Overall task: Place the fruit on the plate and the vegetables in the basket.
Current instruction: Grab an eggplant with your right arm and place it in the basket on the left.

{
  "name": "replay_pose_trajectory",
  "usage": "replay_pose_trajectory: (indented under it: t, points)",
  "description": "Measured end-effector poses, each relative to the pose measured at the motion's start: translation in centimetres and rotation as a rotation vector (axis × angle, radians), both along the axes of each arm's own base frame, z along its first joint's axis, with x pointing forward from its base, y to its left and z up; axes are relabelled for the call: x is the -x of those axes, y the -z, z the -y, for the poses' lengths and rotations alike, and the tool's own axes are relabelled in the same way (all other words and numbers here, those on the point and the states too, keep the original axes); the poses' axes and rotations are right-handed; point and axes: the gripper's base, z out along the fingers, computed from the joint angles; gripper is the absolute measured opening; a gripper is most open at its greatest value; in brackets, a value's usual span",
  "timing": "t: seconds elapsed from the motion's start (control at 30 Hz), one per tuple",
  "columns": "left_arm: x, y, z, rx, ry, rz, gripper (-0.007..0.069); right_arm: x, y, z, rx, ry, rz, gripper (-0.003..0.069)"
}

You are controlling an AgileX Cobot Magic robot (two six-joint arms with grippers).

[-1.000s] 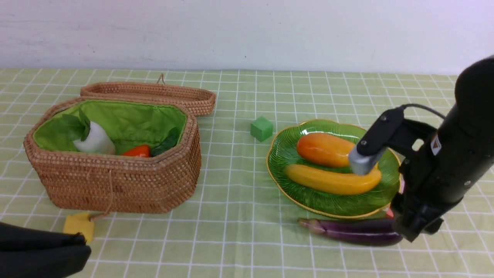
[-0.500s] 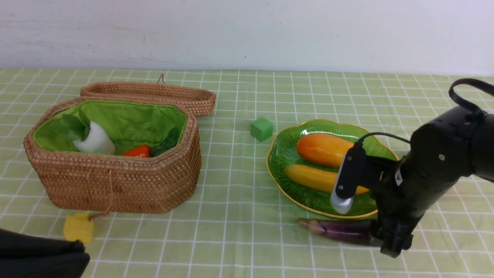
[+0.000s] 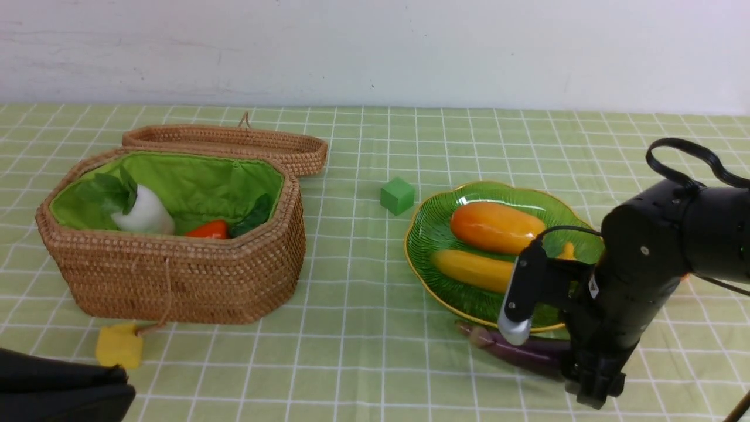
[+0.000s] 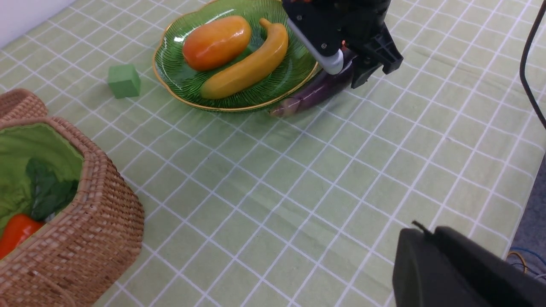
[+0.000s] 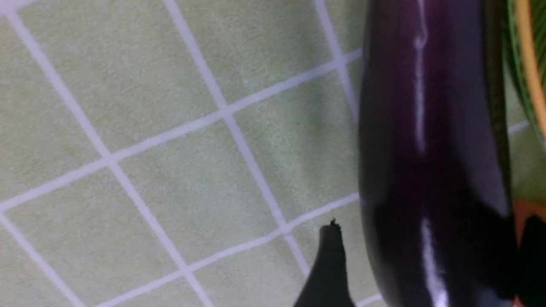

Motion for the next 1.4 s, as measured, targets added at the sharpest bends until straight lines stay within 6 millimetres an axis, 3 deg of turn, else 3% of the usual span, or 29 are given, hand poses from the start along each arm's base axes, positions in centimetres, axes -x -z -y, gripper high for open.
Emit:
replay_pose_trajectory:
  t: [0.3,0.67,0.73,0.9,1.1,1.23,1.37,1.4]
  points:
    - [0.0,0.0,0.0,0.0,0.0,0.0,0.0022,0.4,0.1,-0.7,-0.081,0.004,-0.045,0.0542]
    - [0.0,0.0,0.0,0.0,0.0,0.0,0.0022,-0.1,2.3,-1.1,-0.074,0.011,-0.09,0.0571]
    - [0.0,0.0,0.0,0.0,0.0,0.0,0.0022,-0.1,2.4,-1.1,-0.077,0.015,-0.097,0.0552]
    - [0.0,0.1,0.0,-0.007,0.001,-0.006,0.0025,0.0,2.4,-1.2,-0.083,0.024,-0.118,0.0411]
    - [0.1,0.1,0.0,-0.013,0.003,-0.012,0.0029,0.4,2.2,-1.1,-0.068,0.023,-0.162,0.0413]
    - [0.0,0.2,-0.1,-0.026,-0.004,-0.002,0.0029,2.2,-0.1,-2.1,-0.088,-0.005,-0.203,0.0413]
    - [-0.3,0.2,-0.4,-0.042,-0.043,0.019,0.0029,3.7,-5.2,-5.7,-0.238,-0.046,-0.122,0.0413]
    - [-0.5,0.1,-0.6,-0.046,-0.071,0.029,0.0029,3.9,-7.3,-7.2,-0.307,-0.064,-0.077,0.0413]
